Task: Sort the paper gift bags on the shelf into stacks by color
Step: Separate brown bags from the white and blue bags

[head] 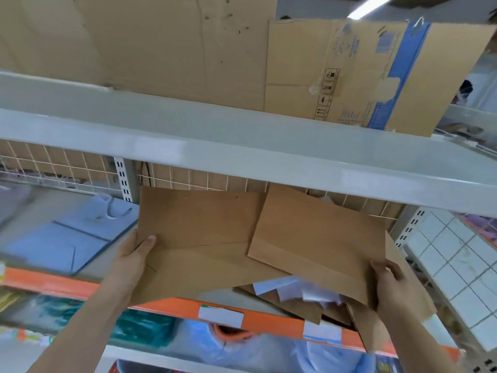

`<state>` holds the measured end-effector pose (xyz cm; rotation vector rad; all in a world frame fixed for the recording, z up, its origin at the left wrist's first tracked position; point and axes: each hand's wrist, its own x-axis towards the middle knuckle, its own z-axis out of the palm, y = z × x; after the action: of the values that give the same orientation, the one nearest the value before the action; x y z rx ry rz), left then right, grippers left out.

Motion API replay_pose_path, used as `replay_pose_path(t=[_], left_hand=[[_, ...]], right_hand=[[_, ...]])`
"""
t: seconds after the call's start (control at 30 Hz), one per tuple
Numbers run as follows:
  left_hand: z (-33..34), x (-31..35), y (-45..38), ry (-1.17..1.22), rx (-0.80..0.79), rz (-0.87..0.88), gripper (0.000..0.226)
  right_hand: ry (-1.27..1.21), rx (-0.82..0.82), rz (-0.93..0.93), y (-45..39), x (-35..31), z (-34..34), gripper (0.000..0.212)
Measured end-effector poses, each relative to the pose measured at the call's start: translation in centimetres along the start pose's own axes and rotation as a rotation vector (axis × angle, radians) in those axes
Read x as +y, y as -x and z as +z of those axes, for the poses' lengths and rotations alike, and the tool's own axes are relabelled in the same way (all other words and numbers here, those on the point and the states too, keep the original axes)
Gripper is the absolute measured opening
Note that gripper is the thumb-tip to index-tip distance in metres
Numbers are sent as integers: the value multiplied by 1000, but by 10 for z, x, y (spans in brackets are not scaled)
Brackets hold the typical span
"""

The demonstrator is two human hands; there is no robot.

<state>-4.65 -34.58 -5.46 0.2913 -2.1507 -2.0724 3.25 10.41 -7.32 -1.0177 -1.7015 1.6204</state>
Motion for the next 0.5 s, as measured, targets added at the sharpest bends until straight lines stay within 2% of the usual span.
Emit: replay_pose_path(t=[0.07, 0.23, 0.5], left_hand=[[-20, 1, -8, -10, 25, -14, 22], [-70, 4, -29, -12, 24, -24, 11], [-169, -9, -54, -20, 62, -56, 9]], right_hand=[[8, 2, -47, 9, -5, 13, 13], [-24, -2, -182, 44, -19, 50, 10], [-160, -102, -73, 116, -32, 112, 7]])
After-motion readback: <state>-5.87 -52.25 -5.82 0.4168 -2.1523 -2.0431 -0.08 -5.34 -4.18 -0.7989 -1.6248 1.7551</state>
